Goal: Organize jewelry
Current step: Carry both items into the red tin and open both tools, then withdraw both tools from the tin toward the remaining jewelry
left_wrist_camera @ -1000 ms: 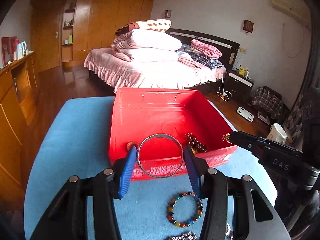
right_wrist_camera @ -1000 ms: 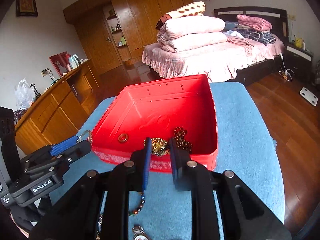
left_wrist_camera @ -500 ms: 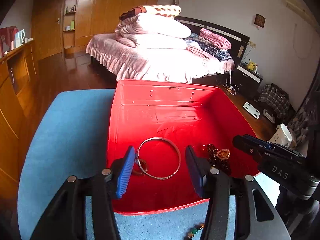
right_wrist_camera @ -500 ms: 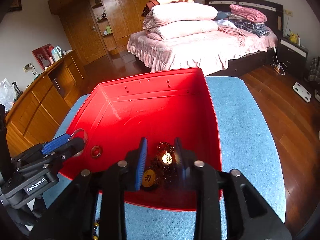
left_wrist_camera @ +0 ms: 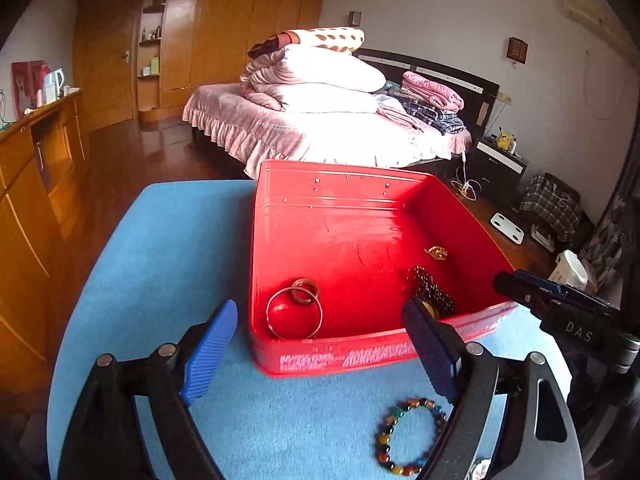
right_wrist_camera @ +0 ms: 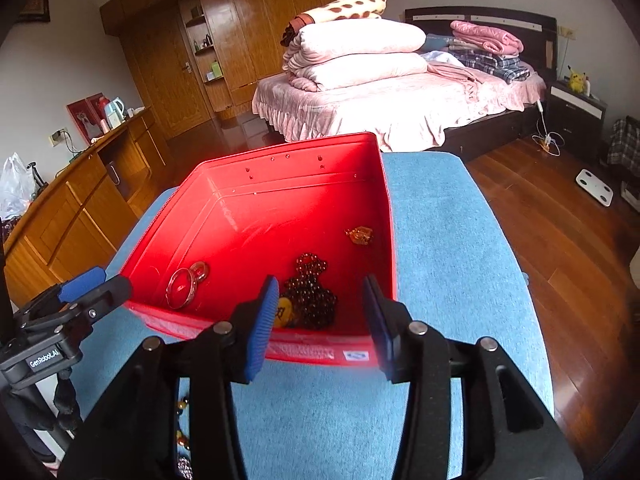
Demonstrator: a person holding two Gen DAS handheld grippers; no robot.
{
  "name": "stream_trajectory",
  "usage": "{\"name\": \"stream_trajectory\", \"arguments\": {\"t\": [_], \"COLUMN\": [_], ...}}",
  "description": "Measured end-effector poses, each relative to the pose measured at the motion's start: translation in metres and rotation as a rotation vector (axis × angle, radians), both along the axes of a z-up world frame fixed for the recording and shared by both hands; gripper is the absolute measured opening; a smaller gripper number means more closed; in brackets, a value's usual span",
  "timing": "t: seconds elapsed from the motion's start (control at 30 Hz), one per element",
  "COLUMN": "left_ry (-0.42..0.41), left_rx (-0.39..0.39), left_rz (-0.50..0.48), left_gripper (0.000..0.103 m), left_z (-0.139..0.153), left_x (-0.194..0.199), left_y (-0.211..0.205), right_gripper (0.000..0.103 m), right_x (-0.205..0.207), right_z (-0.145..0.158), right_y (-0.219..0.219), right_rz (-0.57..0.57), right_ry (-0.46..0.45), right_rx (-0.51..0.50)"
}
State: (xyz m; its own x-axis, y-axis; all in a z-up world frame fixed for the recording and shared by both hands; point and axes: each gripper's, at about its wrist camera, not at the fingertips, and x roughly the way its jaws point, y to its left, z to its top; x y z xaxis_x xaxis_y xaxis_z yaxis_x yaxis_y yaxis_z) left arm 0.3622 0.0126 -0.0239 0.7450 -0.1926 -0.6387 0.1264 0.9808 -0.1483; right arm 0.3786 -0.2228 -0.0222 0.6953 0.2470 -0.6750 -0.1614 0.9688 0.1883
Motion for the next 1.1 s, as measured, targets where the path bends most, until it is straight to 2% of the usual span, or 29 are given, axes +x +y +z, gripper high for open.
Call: {"name": "stream_trajectory", "arguments": {"t": [0.07,0.1,0.13,0.23,0.27,0.37,0.5,0.8,1.0,1.1], "left_ry": [-0.007,-0.007,-0.005,-0.011,-0.018,-0.031,-0.034,0.038,0.08,0.078], "left_rx": [-0.01,-0.015,-0.021,-0.05,-0.056,-0.034,0.011,0.013,-0.003,0.021], "left_rz": [0.007,0.011,0.013,0.022,0.028,0.037,0.069,0.06,0.057,0.058], "left_gripper": [0.089,0.091,0.092,0.093,0.093,0.094,0.094,0.094,0.094,0.094], "left_z": [-0.002,-0.004,-0.005,-0.008,-0.009,-0.012,-0.019,-0.053,-0.065,-0.068], "left_x": [-0.014,-0.021,-0.028,-0.05,-0.058,-0.078,-0.106,-0.143,-0.153,-0.156], "left_y": [0.005,0.008,0.012,0.022,0.025,0.028,0.029,0.023,0.021,0.017], "right_gripper": [0.049,0.059,0.061,0.061,0.065,0.066,0.066,0.066,0.066,0.066], "right_x": [-0.013,-0.02,-0.027,-0.053,-0.063,-0.085,-0.109,-0.147,-0.164,-0.164], "right_z": [0.002,0.003,0.004,0.011,0.014,0.015,0.004,-0.03,-0.045,-0.046], "right_y": [0.0,0.001,0.0,-0.001,-0.001,-0.005,-0.01,-0.016,-0.018,-0.018], "right_rz": [0.004,0.003,-0.002,0.033,0.043,0.06,0.062,0.031,0.021,0.025], "right_ry": [-0.033,-0.037,-0.044,-0.097,-0.115,-0.145,-0.136,-0.057,-0.027,-0.025], "right_rx": [-0.012,-0.02,-0.018,0.0,0.0,0.003,0.001,-0.009,-0.009,-0.016]}}
